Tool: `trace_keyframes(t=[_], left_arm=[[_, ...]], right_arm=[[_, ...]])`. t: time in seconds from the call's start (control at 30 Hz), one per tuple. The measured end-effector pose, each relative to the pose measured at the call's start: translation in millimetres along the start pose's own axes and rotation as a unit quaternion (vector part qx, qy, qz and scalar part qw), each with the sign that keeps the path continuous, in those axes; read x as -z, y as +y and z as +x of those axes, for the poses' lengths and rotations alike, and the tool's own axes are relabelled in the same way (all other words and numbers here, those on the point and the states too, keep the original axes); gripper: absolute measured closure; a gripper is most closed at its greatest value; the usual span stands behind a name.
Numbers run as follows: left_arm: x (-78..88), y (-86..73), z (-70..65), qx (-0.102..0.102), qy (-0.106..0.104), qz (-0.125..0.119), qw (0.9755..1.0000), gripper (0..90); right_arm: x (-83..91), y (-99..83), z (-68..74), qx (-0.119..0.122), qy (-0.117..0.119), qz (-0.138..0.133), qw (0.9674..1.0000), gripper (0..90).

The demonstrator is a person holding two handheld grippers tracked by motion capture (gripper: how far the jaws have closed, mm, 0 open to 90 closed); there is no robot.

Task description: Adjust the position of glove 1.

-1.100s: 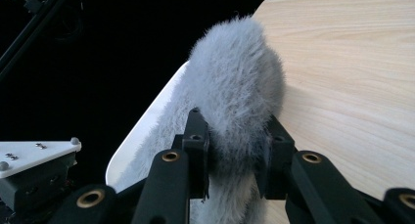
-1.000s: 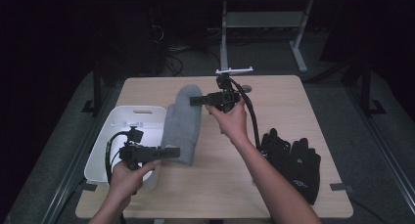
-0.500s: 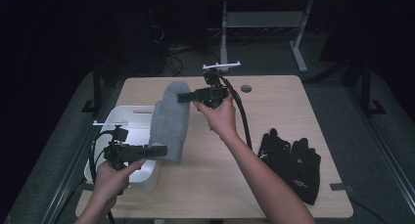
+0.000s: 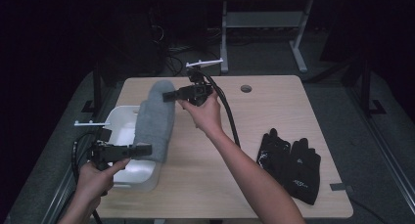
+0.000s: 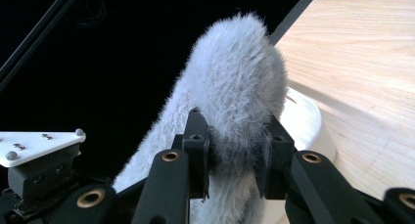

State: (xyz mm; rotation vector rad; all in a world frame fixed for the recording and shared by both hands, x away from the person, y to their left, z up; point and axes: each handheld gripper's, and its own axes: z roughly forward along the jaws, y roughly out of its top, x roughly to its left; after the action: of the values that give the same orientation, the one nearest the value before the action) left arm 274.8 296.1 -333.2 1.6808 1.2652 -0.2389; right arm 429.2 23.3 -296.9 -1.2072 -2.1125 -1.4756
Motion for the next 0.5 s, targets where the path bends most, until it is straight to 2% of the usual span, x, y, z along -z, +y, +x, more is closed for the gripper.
trace_keyframes(t=[0.1,0.37,0.47,0.5], left_arm=[[6.2,-0.3,3.1,0.007,0.004,-0.002,1.0000,39.0],[19.0,-0.1,13.0,0.005,0.015,-0.002,0.9999,38.9],[23.4,-0.6,16.7,0.012,0.021,-0.006,0.9997,38.8],[24.7,-0.9,18.9,0.007,0.022,-0.007,0.9997,38.8]], right_arm=[[-7.0,2.3,3.4,0.004,0.003,0.003,1.0000,70.3],[-25.9,7.5,9.8,0.009,0.008,0.011,0.9999,70.4],[-32.8,8.9,11.3,0.008,0.011,0.013,0.9998,70.5],[-35.1,9.1,11.5,0.007,0.013,0.015,0.9998,70.6]])
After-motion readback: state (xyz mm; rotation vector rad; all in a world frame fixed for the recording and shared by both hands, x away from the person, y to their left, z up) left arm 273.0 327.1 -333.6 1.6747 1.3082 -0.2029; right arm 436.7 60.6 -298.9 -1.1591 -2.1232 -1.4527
